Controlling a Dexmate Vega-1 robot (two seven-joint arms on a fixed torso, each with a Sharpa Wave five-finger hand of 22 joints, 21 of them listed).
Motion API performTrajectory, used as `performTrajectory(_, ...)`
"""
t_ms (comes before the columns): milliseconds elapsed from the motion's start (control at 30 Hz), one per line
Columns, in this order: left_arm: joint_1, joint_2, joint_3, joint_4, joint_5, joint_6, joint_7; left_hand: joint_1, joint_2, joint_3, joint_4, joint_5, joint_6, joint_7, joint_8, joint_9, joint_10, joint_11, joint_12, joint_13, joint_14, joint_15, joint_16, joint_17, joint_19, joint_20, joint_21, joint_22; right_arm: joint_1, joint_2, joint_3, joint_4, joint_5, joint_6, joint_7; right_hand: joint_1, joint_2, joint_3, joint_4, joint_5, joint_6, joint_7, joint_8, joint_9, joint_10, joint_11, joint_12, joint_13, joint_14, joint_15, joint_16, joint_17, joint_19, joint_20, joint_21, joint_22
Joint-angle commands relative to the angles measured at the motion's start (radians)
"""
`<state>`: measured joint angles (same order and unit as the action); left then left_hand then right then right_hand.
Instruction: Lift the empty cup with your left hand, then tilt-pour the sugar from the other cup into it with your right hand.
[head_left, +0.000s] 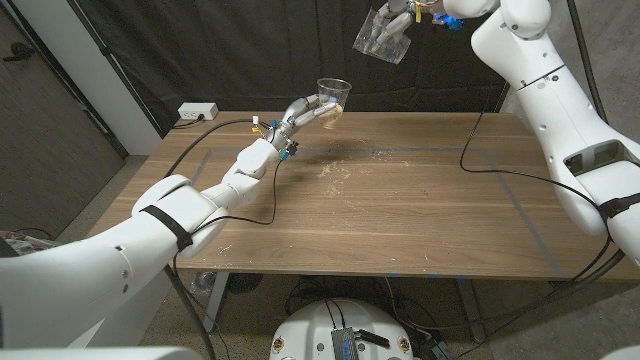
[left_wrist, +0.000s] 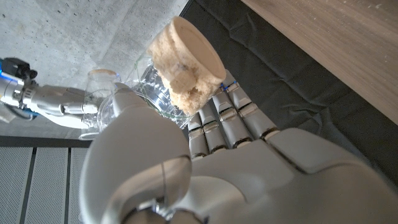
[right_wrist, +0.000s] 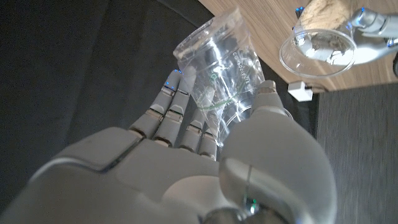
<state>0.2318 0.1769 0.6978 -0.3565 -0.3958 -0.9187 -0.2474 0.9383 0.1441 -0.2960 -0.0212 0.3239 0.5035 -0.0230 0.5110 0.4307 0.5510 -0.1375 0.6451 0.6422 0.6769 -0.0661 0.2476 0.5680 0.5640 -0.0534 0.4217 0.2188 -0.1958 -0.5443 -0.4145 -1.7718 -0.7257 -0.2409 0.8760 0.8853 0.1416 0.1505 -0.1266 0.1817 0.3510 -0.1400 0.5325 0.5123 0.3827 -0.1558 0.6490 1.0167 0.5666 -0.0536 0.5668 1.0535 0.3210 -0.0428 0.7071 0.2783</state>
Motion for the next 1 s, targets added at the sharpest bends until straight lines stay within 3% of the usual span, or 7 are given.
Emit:
performTrajectory(33, 0.025, 0.002, -0.052, -0.004, -0.042, -0.057, -0.049, 0.0, 0.005, 0.0, 0.007, -0.002, -0.004, -0.001, -0.001, 0.003, -0.003, -0.002, -0.006, 0.002, -0.001, -0.095, -0.002, 0.005, -0.002, -0.05, 0.004, -0.001, -0.153, -0.057, 0.164, -0.042, 0.255, -0.083, -0.144, 0.004, 0.013, 0.014, 0.006, 0.005, 0.011, -0.004, 0.002, 0.002, 0.002, 0.005, -0.004, 0.001, 0.005, -0.179, 0.0, 0.002, 0.006, -0.099, 0.004, 0.001)
performTrajectory(233, 0.041, 0.006, -0.074, -0.009, -0.073, -0.084, -0.09, 0.001, 0.005, 0.0, 0.008, -0.003, -0.01, 0.001, -0.003, 0.003, -0.002, 0.0, -0.007, 0.0, -0.003, -0.095, -0.005, 0.006, -0.004, -0.048, 0.005, -0.001, -0.238, -0.074, 0.25, -0.029, 0.403, -0.076, -0.227, 0.003, 0.014, 0.016, 0.007, 0.003, 0.011, -0.002, 0.0, 0.0, -0.001, 0.007, -0.008, 0.002, 0.003, -0.179, -0.003, 0.003, 0.004, -0.098, 0.007, -0.001)
performTrajectory(533, 0.056, 0.011, -0.13, -0.005, -0.166, -0.03, -0.218, 0.002, 0.004, 0.0, 0.011, -0.006, -0.01, -0.001, -0.004, 0.002, -0.006, -0.001, -0.007, 0.003, -0.004, -0.094, -0.007, 0.007, -0.005, -0.048, 0.005, -0.001, -0.38, -0.08, 0.367, 0.029, 0.629, -0.029, -0.336, 0.007, 0.011, 0.018, 0.004, 0.001, -0.001, -0.005, -0.01, -0.003, -0.012, 0.012, -0.017, 0.001, -0.007, -0.179, -0.008, 0.006, -0.006, -0.09, 0.007, -0.005)
performTrajectory(800, 0.059, 0.012, -0.174, -0.001, -0.223, 0.044, -0.273, 0.002, 0.004, 0.0, 0.013, -0.009, -0.012, 0.003, -0.004, 0.003, -0.008, 0.0, -0.009, 0.003, -0.004, -0.094, -0.009, 0.007, -0.006, -0.046, 0.006, -0.002, -0.5, -0.053, 0.421, 0.07, 0.776, 0.067, -0.458, 0.007, 0.012, 0.02, 0.004, 0.0, -0.001, -0.003, -0.013, -0.003, -0.008, 0.014, -0.019, 0.002, -0.009, -0.179, -0.008, 0.01, -0.014, -0.091, 0.006, -0.008)
performTrajectory(1000, 0.069, 0.015, -0.203, 0.0, -0.252, 0.052, -0.294, 0.003, 0.004, 0.0, 0.015, -0.01, -0.012, 0.007, -0.004, 0.003, -0.009, 0.004, -0.009, 0.003, -0.003, -0.091, -0.01, 0.008, -0.006, -0.045, 0.006, -0.002, -0.555, -0.027, 0.411, 0.132, 0.861, 0.17, -0.529, 0.007, 0.014, 0.022, 0.004, 0.0, 0.004, -0.003, -0.013, -0.003, -0.005, 0.018, -0.018, 0.005, -0.008, -0.179, -0.007, 0.013, -0.017, -0.091, 0.007, -0.01)
